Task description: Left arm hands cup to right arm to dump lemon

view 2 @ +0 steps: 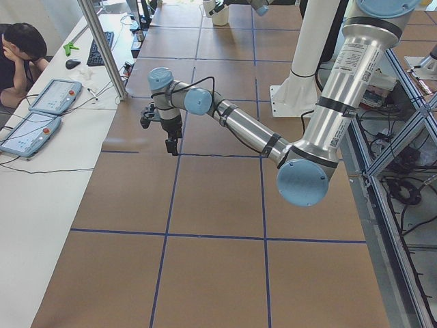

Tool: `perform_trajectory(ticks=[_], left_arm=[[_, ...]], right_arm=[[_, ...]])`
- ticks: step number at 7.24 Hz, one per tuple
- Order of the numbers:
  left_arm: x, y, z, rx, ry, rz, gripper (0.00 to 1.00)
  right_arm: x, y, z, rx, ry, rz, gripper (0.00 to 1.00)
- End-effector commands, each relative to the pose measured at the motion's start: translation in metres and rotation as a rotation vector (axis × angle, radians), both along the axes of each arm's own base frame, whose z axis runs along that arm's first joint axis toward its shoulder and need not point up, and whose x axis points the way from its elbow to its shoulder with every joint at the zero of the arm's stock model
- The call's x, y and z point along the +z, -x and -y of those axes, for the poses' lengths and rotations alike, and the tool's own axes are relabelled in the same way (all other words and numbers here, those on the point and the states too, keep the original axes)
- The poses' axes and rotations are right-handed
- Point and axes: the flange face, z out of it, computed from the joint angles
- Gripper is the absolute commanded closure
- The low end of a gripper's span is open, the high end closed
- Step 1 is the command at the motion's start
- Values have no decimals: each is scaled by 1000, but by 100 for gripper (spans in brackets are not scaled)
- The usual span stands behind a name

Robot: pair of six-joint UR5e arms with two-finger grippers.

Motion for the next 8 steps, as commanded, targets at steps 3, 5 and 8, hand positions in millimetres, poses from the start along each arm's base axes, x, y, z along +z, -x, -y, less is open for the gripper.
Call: perform_trajectory(ticks=[3, 5, 8], left_arm=[[-13, -8, -2, -23, 9, -11, 0], [-17, -10, -4, -20, 2, -12, 0], [-17, -11, -4, -19, 0, -13, 0]], right_arm=[[54, -61, -25, 170, 127, 432, 72], [48, -80, -20, 255, 201, 698, 73], [47, -103, -27, 303, 250, 1024, 74]])
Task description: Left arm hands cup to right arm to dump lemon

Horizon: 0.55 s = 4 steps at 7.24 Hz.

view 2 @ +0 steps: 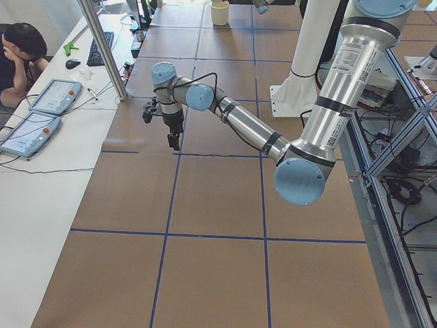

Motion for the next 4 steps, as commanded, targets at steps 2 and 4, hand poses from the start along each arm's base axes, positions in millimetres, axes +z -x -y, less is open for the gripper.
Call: perform_trajectory(ticks=[2, 4], left_arm=[[-1, 0, 0, -1, -3, 1, 0], [-3, 1, -2, 0, -10, 0, 0]], right_arm=[[-1, -20, 0, 63, 73, 346, 74], [-9, -19, 12, 71, 101, 557, 74]])
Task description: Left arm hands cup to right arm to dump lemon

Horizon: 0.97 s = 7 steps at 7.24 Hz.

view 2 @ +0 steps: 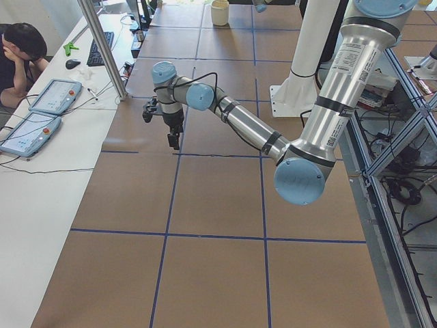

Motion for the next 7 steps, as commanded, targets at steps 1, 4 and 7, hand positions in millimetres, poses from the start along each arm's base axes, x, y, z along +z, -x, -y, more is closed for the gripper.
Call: perform_trajectory(ticks=[1, 4, 7], left_arm=[[-5, 1, -2, -2, -11, -2, 0], [-8, 2, -4, -2, -16, -5, 0], [-5, 2, -5, -2, -13, -2, 0]], right_arm=[[-6, 2, 9, 3, 23, 190, 74], [5, -9, -11, -5, -24, 380, 72], [11, -17, -14, 31, 2, 548, 67]])
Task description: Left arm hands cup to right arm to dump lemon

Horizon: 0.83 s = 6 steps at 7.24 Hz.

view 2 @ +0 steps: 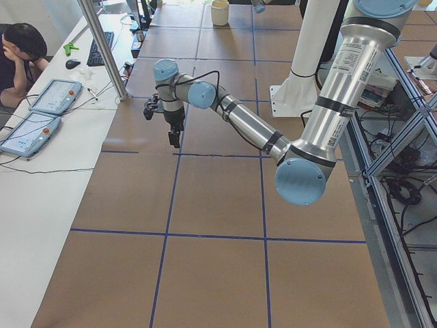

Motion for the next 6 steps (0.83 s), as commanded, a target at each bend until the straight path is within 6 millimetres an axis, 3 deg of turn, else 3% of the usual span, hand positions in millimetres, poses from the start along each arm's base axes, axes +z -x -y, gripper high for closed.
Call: perform_trajectory(ticks=[1, 6], left_arm=[[2, 0, 0, 1, 2, 1, 0], [1, -1, 0, 2, 0, 1, 0]], right_arm=[[1, -9, -2, 22, 20, 131, 67], [-2, -30, 1, 63, 35, 346, 68]])
